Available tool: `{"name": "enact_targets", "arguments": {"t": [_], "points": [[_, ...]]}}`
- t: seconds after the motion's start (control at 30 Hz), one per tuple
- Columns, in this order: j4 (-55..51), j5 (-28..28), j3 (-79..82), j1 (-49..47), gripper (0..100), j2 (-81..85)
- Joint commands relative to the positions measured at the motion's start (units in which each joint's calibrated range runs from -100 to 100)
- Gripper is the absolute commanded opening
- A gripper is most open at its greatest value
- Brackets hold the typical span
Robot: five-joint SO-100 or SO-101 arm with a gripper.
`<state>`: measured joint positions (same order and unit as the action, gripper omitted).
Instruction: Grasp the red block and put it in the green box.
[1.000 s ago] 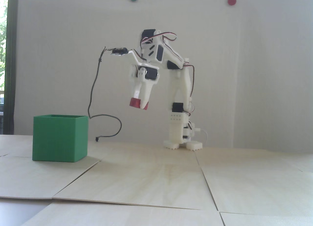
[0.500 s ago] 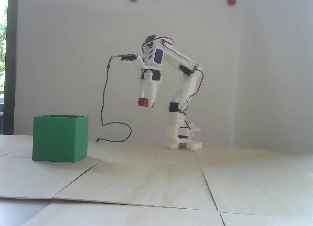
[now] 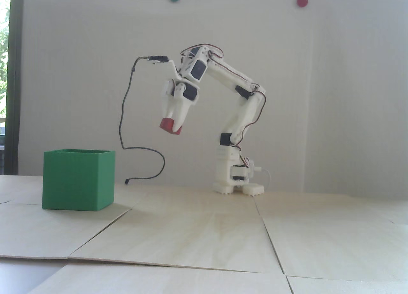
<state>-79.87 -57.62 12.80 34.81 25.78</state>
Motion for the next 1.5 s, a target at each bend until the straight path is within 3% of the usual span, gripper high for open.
{"name": "enact_targets", "arguments": {"t": [0.0, 0.47, 0.6, 0.7, 1.03, 1.3, 1.47], "points": [[-0.8, 1.1, -12.2, 1.3, 2, -4.9], [-2.5, 8.0, -61.8, 1.4, 2, -35.8], [5.5, 12.6, -69.3, -1.8, 2, -41.4], [15.4, 16.0, -69.9, -5.4, 2, -42.7], [28.3, 16.3, -66.0, -12.6, 2, -45.5], [40.6, 15.9, -66.0, -10.2, 2, -53.5], [42.4, 15.9, -66.0, -7.4, 2, -53.6]]}}
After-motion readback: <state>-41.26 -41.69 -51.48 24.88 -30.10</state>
